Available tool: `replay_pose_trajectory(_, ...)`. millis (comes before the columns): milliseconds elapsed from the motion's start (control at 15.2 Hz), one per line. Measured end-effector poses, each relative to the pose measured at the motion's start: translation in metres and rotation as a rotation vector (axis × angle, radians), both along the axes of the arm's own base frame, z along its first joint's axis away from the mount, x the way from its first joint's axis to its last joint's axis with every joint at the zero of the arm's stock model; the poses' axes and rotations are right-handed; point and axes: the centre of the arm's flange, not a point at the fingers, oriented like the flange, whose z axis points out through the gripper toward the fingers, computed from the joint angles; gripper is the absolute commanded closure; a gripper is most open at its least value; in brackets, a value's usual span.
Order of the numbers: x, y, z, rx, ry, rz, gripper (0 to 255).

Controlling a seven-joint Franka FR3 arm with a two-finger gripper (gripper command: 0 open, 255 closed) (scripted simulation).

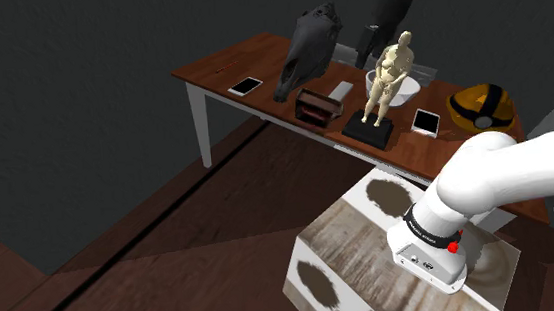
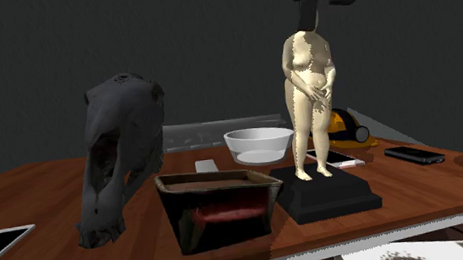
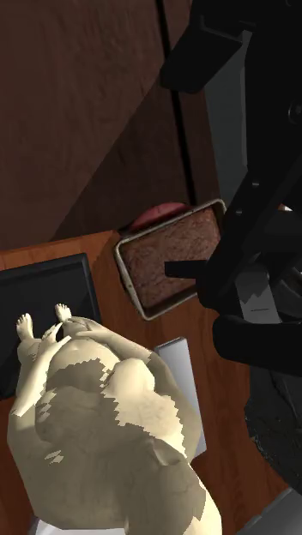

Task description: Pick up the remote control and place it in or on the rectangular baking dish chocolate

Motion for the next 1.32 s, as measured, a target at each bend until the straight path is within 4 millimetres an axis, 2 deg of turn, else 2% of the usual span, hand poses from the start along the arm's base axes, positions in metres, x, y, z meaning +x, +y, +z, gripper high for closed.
replay_pose_trajectory(66, 0.000, 0.000, 0.000, 0.000, 0.000, 0.000, 0)
replay_pose_trajectory(198, 0.012, -0.006, -0.009, 0.003, 0.003, -0.044, 0)
replay_pose_trajectory(528, 0.063, -0.028, -0.036, 0.014, 0.014, -0.214, 0)
replay_pose_trajectory(1056, 0.140, -0.088, -0.091, 0.033, 0.031, -0.502, 0)
replay_pose_trajectory(1320, 0.167, -0.123, -0.120, 0.042, 0.041, -0.647, 0)
